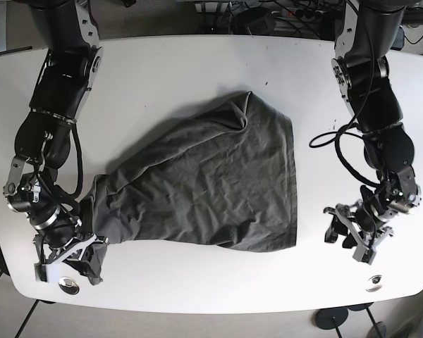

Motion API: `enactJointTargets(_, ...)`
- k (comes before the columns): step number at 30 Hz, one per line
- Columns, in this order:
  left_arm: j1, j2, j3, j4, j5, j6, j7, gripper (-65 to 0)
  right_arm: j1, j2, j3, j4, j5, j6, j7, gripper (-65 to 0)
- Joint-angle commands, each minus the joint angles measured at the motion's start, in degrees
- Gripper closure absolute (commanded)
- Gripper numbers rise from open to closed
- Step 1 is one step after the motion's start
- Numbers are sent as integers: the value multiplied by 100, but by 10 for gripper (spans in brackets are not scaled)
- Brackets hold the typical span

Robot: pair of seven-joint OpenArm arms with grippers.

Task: Fold the T-shirt properly
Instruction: 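Grasp the shirt's other hem corner with the right gripper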

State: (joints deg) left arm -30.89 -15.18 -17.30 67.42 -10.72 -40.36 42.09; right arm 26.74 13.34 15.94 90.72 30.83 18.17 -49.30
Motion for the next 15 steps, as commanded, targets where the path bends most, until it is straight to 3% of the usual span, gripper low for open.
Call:
enactJointTargets(1,-141,54,-33,-487,-40,36,-494,-275,12,68,10,93,86,24,231,-22)
enactJointTargets(3,-141,72,-33,-988,-40,278,-802,-289,-147,68,10,119,86,24,231,-22)
enactJointTargets(6,-176,125,-33,-1612,-49,946,-1321,-476,-296,68,10,119,95,24,266,-22)
enactJointTargets(7,-176,204,-33,-1718,-49,1086,-1435,-507,-340,68,19,119,95,24,266,-22)
enactJointTargets(9,-256,292,-24,-2060,-49,1289,-1567,-512,-358,68,36,119,95,24,266,-22)
enactJointTargets(15,-897,590,-24,-3335,-58,1280,-1584,-512,-481,68,45,278,95,24,266,-22)
